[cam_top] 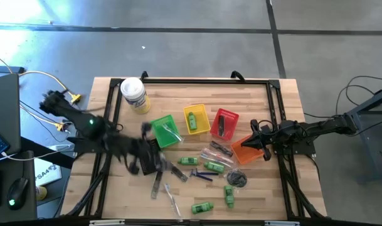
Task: Pick & Place Travel size toiletries
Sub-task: Put the black hairbrush into the orange bin
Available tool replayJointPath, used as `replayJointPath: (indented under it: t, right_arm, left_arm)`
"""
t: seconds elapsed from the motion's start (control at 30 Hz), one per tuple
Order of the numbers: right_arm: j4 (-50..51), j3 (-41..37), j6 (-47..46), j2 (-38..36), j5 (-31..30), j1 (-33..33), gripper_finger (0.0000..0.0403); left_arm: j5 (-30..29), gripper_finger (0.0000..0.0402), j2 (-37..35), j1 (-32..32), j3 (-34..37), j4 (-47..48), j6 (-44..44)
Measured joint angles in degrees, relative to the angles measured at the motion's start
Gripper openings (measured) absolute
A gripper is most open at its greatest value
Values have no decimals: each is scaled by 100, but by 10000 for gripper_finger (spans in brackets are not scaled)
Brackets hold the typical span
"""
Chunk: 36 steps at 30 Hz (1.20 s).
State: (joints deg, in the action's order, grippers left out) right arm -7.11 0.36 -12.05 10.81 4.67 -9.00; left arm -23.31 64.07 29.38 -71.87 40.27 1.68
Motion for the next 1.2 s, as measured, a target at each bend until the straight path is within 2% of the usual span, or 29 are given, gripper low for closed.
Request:
replayJointPath:
  t: [0.23, 0.43, 0.67, 0.8, 1.03, 1.2]
  right_arm:
    - [3, 0, 28, 0, -2, -1, 4]
    - [77, 0, 18, 2, -24, 0, 4]
    - [-413, 0, -154, 2, -246, -2, 4]
    - [-555, 0, -162, 2, -590, 0, 4]
    - [-552, 0, -324, 236, -997, 0, 5]
    - [-911, 0, -335, 613, -1323, -1, 41]
  left_arm:
    - [-109, 0, -1487, -1007, 2058, -2086, -266]
    - [-121, 0, -1907, -1565, 3350, -4009, -452]
    - [-44, 0, -1712, -1994, 4203, -5580, -13]
    - [619, 0, -1620, -2363, 4644, -6377, 285]
    - [1762, 0, -1512, -3363, 4978, -6788, 111]
    - [2154, 0, -1511, -3555, 4978, -6991, 111]
